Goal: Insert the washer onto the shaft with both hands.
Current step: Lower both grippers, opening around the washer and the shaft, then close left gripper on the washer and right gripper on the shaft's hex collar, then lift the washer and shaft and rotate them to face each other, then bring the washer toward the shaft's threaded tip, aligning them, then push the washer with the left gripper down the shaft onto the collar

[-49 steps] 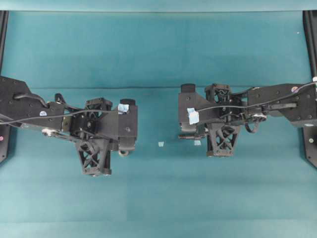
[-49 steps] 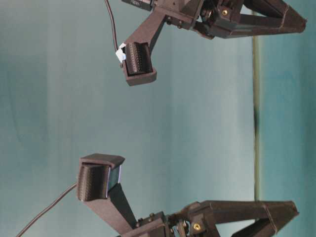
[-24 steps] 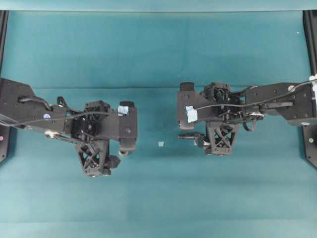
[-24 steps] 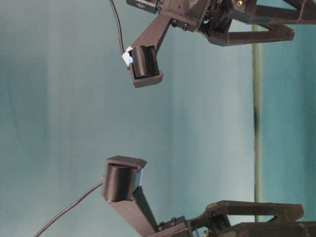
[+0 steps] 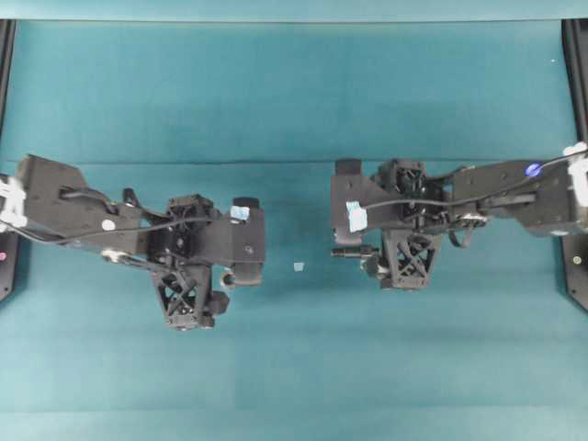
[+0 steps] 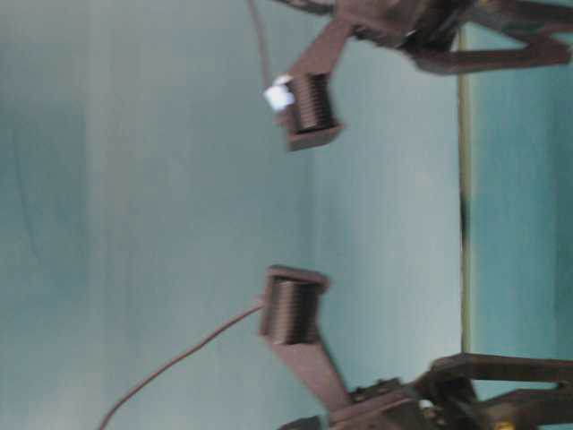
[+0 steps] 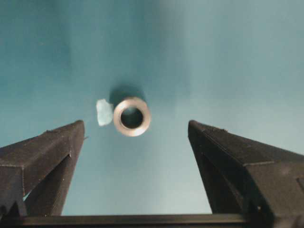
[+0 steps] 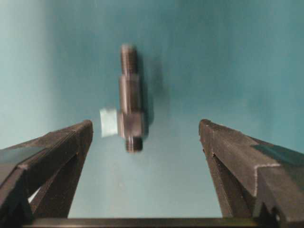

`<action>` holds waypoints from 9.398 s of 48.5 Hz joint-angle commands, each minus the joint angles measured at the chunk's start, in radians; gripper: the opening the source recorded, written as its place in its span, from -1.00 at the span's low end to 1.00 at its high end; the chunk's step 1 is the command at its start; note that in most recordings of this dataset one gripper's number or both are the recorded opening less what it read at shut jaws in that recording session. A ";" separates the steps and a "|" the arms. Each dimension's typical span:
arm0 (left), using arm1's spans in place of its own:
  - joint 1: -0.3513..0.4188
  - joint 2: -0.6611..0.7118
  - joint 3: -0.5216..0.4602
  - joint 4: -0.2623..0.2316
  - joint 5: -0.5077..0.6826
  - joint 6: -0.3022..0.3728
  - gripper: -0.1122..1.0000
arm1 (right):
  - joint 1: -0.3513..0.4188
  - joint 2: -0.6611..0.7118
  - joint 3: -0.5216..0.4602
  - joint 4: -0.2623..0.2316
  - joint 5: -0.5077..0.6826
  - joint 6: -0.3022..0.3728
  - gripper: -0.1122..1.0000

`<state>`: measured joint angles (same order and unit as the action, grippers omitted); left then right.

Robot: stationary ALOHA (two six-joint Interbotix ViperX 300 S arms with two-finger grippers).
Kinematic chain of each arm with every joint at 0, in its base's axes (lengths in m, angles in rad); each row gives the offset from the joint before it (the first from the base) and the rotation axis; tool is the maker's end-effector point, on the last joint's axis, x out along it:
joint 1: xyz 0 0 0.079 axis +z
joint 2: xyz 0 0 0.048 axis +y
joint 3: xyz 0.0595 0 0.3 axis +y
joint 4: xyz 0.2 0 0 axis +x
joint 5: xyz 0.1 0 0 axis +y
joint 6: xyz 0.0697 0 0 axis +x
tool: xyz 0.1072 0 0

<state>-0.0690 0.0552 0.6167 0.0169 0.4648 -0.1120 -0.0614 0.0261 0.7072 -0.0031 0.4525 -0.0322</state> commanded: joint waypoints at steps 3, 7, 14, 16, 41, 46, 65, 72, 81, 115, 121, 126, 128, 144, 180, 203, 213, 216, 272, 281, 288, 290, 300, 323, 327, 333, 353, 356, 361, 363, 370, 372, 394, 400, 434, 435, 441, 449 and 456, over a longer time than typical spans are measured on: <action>0.006 0.018 -0.011 0.003 -0.014 -0.002 0.90 | 0.003 0.012 0.003 0.002 -0.021 0.005 0.90; 0.006 0.023 -0.006 0.002 -0.026 0.000 0.90 | 0.003 0.020 0.005 0.002 -0.041 0.003 0.90; 0.008 0.038 0.003 0.003 -0.057 -0.002 0.90 | 0.003 0.034 0.000 0.002 -0.064 0.003 0.89; 0.008 0.043 0.005 0.003 -0.063 -0.003 0.90 | 0.003 0.040 -0.002 0.003 -0.064 0.003 0.89; 0.012 0.080 0.005 0.003 -0.091 -0.002 0.90 | 0.003 0.074 -0.012 0.002 -0.067 0.002 0.89; 0.017 0.080 0.006 0.002 -0.092 -0.002 0.90 | 0.002 0.075 -0.012 0.002 -0.071 0.002 0.89; 0.017 0.091 0.006 0.002 -0.092 -0.006 0.90 | 0.002 0.078 -0.012 0.002 -0.080 0.003 0.89; 0.018 0.091 0.008 0.002 -0.094 -0.008 0.90 | 0.002 0.080 -0.012 0.002 -0.080 0.003 0.89; 0.017 0.091 0.008 0.003 -0.092 -0.009 0.89 | 0.002 0.080 -0.012 0.003 -0.074 0.005 0.87; 0.006 0.091 0.008 0.003 -0.094 0.000 -0.17 | 0.000 0.083 -0.012 0.005 -0.058 0.005 -0.77; 0.006 0.091 0.008 0.003 -0.092 0.000 -0.17 | -0.002 0.083 -0.014 0.003 -0.055 0.003 -0.81; 0.006 0.091 0.008 0.003 -0.092 0.000 -0.17 | -0.003 0.083 -0.014 0.005 -0.046 0.002 -0.81; 0.006 0.091 0.008 0.003 -0.092 0.000 -0.17 | -0.003 0.083 -0.014 0.003 -0.044 0.002 -0.81; 0.006 0.091 0.006 0.002 -0.094 0.000 -0.17 | -0.002 0.083 -0.014 0.008 -0.044 0.000 -0.81; 0.006 0.091 0.005 0.002 -0.092 -0.002 -0.17 | 0.015 0.083 -0.012 0.012 -0.044 -0.002 -0.81; 0.006 0.034 0.002 0.002 -0.098 -0.008 -0.17 | 0.020 0.034 -0.025 0.029 -0.035 0.011 -0.81; 0.006 -0.025 0.015 0.002 -0.141 -0.002 -0.17 | 0.023 -0.029 -0.017 0.032 -0.038 0.038 -0.81; 0.005 -0.034 0.018 0.002 -0.141 -0.002 -0.17 | 0.026 -0.043 -0.015 0.031 -0.043 0.041 -0.81; 0.006 -0.204 0.172 0.002 -0.618 -0.006 -0.17 | 0.094 -0.184 0.149 0.034 -0.420 0.048 -0.81; 0.006 -0.199 0.164 0.003 -0.644 -0.011 -0.17 | 0.107 -0.184 0.192 0.041 -0.515 0.097 -0.81; 0.006 -0.196 0.155 0.003 -0.693 -0.014 -0.17 | 0.129 -0.183 0.229 0.041 -0.569 0.158 -0.81; 0.006 -0.193 0.152 0.003 -0.701 -0.014 -0.17 | 0.137 -0.181 0.239 0.041 -0.589 0.172 -0.81; -0.005 -0.156 0.126 0.003 -0.730 -0.017 -0.17 | 0.163 -0.158 0.264 0.041 -0.641 0.204 -0.81; -0.009 -0.061 0.077 0.003 -0.758 -0.017 -0.17 | 0.166 -0.087 0.264 0.043 -0.767 0.209 -0.81; -0.009 -0.051 0.069 0.003 -0.758 -0.017 -0.17 | 0.166 -0.080 0.264 0.043 -0.778 0.210 -0.81; -0.009 -0.040 0.060 0.003 -0.759 -0.015 -0.17 | 0.166 -0.074 0.262 0.043 -0.796 0.209 -0.81; -0.009 -0.017 0.041 0.003 -0.759 -0.014 -0.17 | 0.166 -0.072 0.261 0.043 -0.839 0.209 -0.81; -0.009 -0.015 0.040 0.003 -0.758 -0.014 -0.17 | 0.166 -0.072 0.259 0.043 -0.848 0.210 -0.81; -0.008 -0.009 0.037 0.003 -0.758 -0.014 -0.17 | 0.166 -0.072 0.259 0.043 -0.865 0.210 -0.81; -0.009 -0.008 0.035 0.003 -0.758 -0.014 -0.17 | 0.166 -0.072 0.259 0.043 -0.871 0.210 -0.81; -0.009 0.005 0.025 0.003 -0.758 -0.014 -0.17 | 0.166 -0.072 0.259 0.043 -0.876 0.210 -0.81; -0.009 0.008 0.020 0.003 -0.758 -0.014 -0.17 | 0.166 -0.072 0.259 0.043 -0.877 0.210 -0.81; -0.008 0.026 0.009 0.002 -0.758 -0.015 -0.17 | 0.166 -0.074 0.259 0.043 -0.919 0.210 -0.81; -0.009 0.028 0.009 0.002 -0.758 -0.015 -0.17 | 0.166 -0.072 0.259 0.043 -0.930 0.210 -0.81; -0.008 0.046 -0.006 0.003 -0.759 -0.015 -0.17 | 0.164 -0.066 0.245 0.043 -0.950 0.210 -0.81; -0.009 0.048 -0.006 0.003 -0.758 -0.015 -0.17 | 0.164 -0.064 0.244 0.043 -0.953 0.210 -0.81; -0.009 0.048 -0.008 0.003 -0.759 -0.015 -0.17 | 0.164 -0.061 0.239 0.043 -0.959 0.209 -0.81; -0.009 0.049 -0.009 0.002 -0.764 -0.015 -0.17 | 0.163 -0.060 0.235 0.043 -0.959 0.209 -0.81; -0.009 0.054 -0.009 0.003 -0.769 -0.015 -0.17 | 0.163 -0.060 0.235 0.043 -0.963 0.209 -0.81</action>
<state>-0.0752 0.1120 0.6259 0.0199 -0.2915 -0.1273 0.1012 -0.0261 0.9664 0.0383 -0.4909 0.1672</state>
